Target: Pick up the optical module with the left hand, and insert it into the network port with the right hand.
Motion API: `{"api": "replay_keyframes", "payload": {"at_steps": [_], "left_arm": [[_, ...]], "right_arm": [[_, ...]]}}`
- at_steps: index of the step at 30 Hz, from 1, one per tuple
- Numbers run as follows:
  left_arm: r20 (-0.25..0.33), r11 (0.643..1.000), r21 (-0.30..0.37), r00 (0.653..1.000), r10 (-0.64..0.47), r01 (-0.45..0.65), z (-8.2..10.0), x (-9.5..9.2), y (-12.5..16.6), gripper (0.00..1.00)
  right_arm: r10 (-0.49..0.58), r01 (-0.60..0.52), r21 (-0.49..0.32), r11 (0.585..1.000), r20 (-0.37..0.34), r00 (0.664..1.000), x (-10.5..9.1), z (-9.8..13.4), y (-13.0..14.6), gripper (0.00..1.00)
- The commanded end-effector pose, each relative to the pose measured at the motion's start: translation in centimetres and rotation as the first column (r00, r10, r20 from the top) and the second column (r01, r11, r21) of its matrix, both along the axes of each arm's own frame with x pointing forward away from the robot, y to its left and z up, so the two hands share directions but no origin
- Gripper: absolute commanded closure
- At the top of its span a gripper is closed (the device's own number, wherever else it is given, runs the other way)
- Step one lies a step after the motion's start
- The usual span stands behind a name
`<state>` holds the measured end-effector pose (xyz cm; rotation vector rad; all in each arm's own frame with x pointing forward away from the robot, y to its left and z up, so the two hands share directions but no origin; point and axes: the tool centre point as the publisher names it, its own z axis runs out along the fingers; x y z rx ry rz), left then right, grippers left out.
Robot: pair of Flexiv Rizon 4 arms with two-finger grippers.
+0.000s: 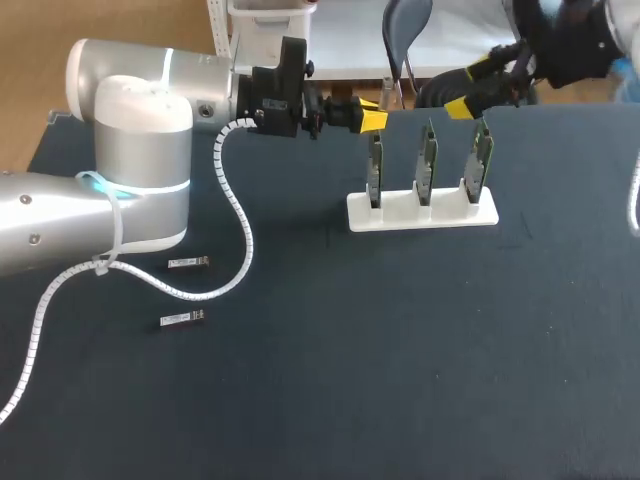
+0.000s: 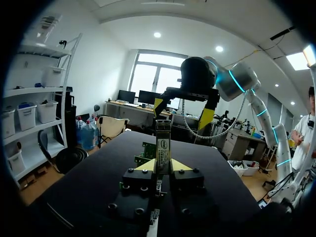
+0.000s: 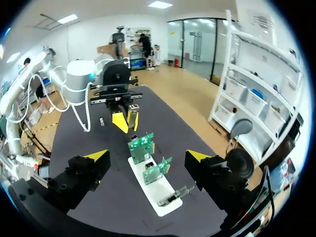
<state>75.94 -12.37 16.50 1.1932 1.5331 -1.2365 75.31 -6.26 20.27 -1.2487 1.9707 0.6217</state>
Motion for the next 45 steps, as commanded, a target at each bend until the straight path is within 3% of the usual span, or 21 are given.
{"api": "replay_keyframes", "payload": {"at_steps": [1,5,15,35,45], "left_arm": [[0.003,1.0,-0.003,1.0,0.006,-0.006,-0.1,-0.2,0.0,1.0],[0.003,1.0,-0.003,1.0,0.006,-0.006,-0.1,-0.2,0.0,1.0],[0.003,1.0,-0.003,1.0,0.006,-0.006,-0.1,-0.2,0.0,1.0],[0.003,1.0,-0.003,1.0,0.006,-0.006,-0.1,-0.2,0.0,1.0],[0.003,1.0,-0.003,1.0,0.006,-0.006,-0.1,-0.2,0.0,1.0]], "right_arm": [[0.52,-0.499,0.153,0.853,-0.156,0.84,1.2,-0.2,1.1,0.0],[0.528,-0.505,0.164,0.847,-0.159,0.834,1.8,-0.3,2.1,0.0],[0.531,-0.472,0.289,0.833,-0.178,0.828,2.3,0.0,4.4,0.0],[0.491,-0.446,0.266,0.855,-0.136,0.861,1.7,-0.5,7.4,0.0],[0.4,-0.37,0.241,0.897,-0.089,0.912,1.4,-0.7,8.1,0.0]]}}
